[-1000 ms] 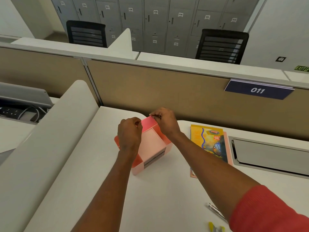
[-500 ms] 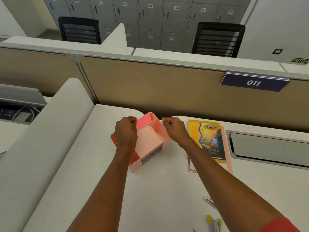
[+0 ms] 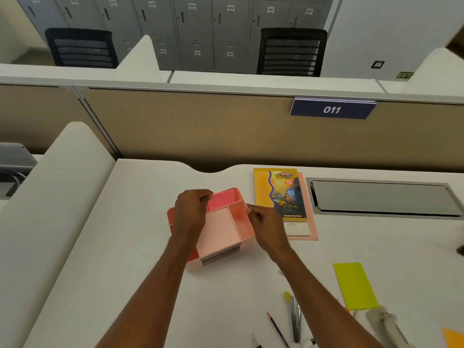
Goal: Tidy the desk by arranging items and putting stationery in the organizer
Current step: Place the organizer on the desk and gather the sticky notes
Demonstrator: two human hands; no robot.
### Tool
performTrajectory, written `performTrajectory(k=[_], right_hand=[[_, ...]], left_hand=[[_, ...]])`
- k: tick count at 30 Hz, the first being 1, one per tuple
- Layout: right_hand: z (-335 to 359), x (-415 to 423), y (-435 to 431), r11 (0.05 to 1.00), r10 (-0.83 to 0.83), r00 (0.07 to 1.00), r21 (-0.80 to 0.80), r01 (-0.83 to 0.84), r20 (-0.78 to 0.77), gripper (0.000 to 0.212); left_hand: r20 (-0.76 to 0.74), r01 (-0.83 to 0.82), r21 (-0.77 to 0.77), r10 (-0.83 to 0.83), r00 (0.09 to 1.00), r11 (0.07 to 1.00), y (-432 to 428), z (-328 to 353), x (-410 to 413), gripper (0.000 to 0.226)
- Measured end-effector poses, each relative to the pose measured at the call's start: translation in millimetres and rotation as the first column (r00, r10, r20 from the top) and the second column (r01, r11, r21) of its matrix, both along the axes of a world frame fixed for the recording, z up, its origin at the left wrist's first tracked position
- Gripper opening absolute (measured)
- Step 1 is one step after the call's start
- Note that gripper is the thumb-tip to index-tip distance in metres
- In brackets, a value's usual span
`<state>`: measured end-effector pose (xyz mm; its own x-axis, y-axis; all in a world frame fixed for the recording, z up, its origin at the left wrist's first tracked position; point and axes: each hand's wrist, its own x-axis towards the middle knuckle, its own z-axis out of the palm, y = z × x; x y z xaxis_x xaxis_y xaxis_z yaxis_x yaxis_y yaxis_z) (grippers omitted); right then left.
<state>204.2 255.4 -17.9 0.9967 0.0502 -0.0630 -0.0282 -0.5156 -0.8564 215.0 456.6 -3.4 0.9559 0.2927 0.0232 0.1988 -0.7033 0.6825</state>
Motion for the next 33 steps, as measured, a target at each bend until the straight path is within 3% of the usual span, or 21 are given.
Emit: performTrajectory(k=[7,13,18,21,24,28,30,33], right_hand=[[5.2,-46.1,-12.9,0.993,-0.118,0.993,0.011,0.118,0.001,0.025],[16.0,-68.9,-14.2,0.987,-0.159,0.986,0.024,0.16,-0.045,0.029],[25.0,-94.0,-56.0,0.974,-0.228,0.97,-0.003,0.229,-0.083,0.036],[15.6,-112.2,-102.1,0.95,-0.311,0.947,-0.04,0.308,-0.077,0.037],[6.7,-126.6,-155.3,0.916,-0.4,0.911,-0.085,0.392,-0.098,0.038],[-10.5,-137.8,-213.9,0.876,-0.46,0.877,-0.229,0.424,-0.139,0.045],[-19.7,-139.8,-231.5,0.874,-0.45,0.876,-0.287,0.393,-0.171,0.045],[-25.4,-136.3,-244.3,0.871,-0.417,0.892,-0.356,0.338,-0.175,0.035]], left_hand=[[0.007,0.078,0.047,-0.078,0.997,0.996,-18.9,8.4,-32.8,0.03],[-0.023,0.048,0.048,-0.047,0.999,0.998,-28.4,16.1,-50.7,0.033],[0.258,0.095,0.1,-0.118,0.959,0.991,-71.3,38.0,-68.0,0.039],[0.305,0.185,0.017,-0.181,0.935,0.983,-132.4,45.6,-88.9,0.039],[0.224,0.289,-0.156,-0.251,0.942,0.945,-204.8,36.9,-112.3,0.038],[-0.04,0.369,-0.301,-0.398,0.916,0.879,-279.6,0.4,-129.6,0.048],[-0.175,0.333,-0.325,-0.402,0.899,0.885,-304.9,-11.9,-133.3,0.05],[-0.225,0.272,-0.307,-0.347,0.91,0.912,-331.8,-16.9,-136.6,0.047]])
